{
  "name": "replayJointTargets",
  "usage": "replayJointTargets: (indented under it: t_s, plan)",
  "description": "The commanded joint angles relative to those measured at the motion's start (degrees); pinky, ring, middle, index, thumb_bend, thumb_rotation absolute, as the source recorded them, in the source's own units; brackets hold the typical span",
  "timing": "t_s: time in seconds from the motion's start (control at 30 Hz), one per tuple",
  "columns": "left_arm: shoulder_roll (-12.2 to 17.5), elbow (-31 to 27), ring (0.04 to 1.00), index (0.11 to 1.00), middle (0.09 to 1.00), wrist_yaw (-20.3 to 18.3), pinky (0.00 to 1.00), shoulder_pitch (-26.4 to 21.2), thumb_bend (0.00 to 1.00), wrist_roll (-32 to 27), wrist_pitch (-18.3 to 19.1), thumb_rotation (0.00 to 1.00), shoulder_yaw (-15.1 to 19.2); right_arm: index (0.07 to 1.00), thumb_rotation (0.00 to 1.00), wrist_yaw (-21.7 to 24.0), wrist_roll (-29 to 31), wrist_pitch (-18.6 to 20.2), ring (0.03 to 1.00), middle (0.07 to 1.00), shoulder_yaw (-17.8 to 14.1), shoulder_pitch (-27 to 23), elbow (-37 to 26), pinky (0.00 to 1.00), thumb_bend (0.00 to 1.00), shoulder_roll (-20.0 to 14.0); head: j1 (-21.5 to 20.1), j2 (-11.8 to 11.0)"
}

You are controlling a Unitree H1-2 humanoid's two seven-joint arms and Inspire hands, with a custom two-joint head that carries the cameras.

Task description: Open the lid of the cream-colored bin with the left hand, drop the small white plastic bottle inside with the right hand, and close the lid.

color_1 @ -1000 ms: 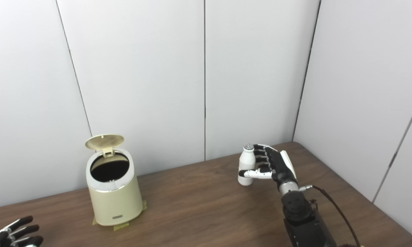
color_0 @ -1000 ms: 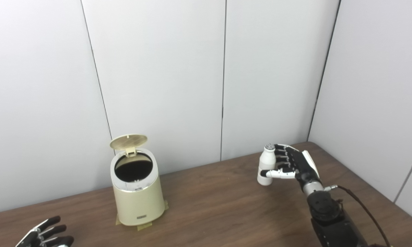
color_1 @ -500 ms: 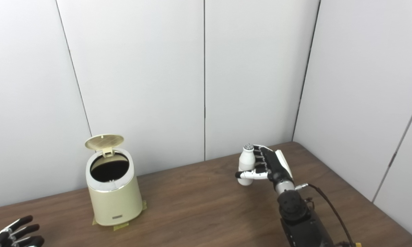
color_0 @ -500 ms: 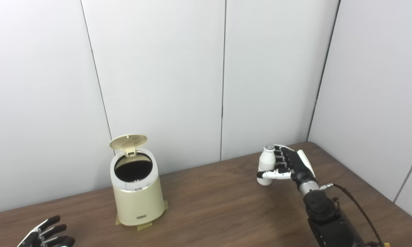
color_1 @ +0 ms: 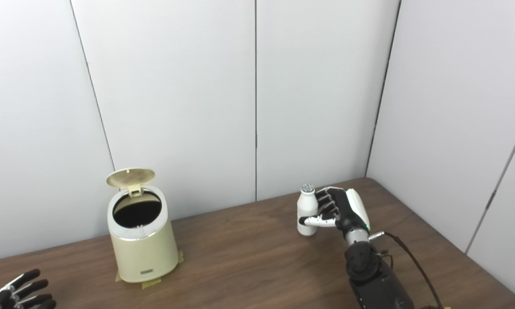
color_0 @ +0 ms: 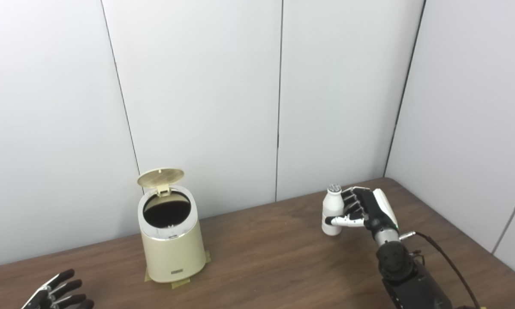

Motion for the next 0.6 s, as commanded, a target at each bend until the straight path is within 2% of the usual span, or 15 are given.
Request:
replayJointTargets:
  t_s: [0.0, 0.13, 0.33, 0.47, 0.57]
  plan:
    - [0.7, -2.4, 0.705, 0.852, 0.786, 0.1, 0.60, -1.9, 0.56, -0.1, -0.6, 0.04, 0.0, 0.514, 0.00, -1.8, -0.8, -0.9, 0.388, 0.458, -0.5, -2.6, -2.8, 0.34, 0.52, -2.0, -0.1, -0.1]
    - [0.6, -2.5, 0.713, 0.860, 0.793, 0.1, 0.61, -2.0, 0.54, -0.3, -0.5, 0.00, 0.0, 0.509, 0.00, -2.2, -1.3, -0.5, 0.399, 0.474, -0.5, -2.1, -4.2, 0.35, 0.52, -1.8, 0.0, 0.0]
    - [0.3, -2.7, 0.718, 0.874, 0.801, -0.1, 0.62, -2.1, 0.54, -0.7, -0.3, 0.00, -0.2, 0.520, 0.00, -2.3, -1.6, -1.3, 0.390, 0.463, -0.4, -1.4, -6.2, 0.34, 0.52, -1.5, 0.5, 0.0]
    - [0.3, -3.6, 0.721, 0.881, 0.804, 0.3, 0.63, -2.1, 0.51, 0.2, 0.6, 0.00, -0.5, 0.524, 0.00, -0.2, -1.3, 1.5, 0.392, 0.488, 0.2, -0.7, -14.3, 0.35, 0.52, 0.0, 1.3, 0.1]
    - [0.6, -2.8, 0.752, 0.894, 0.825, 0.2, 0.63, -2.3, 0.47, 1.2, -0.7, 0.00, -1.1, 0.533, 0.00, 1.4, -1.3, 3.3, 0.385, 0.488, 1.1, -1.0, -19.6, 0.35, 0.51, 1.0, 2.3, 0.0]
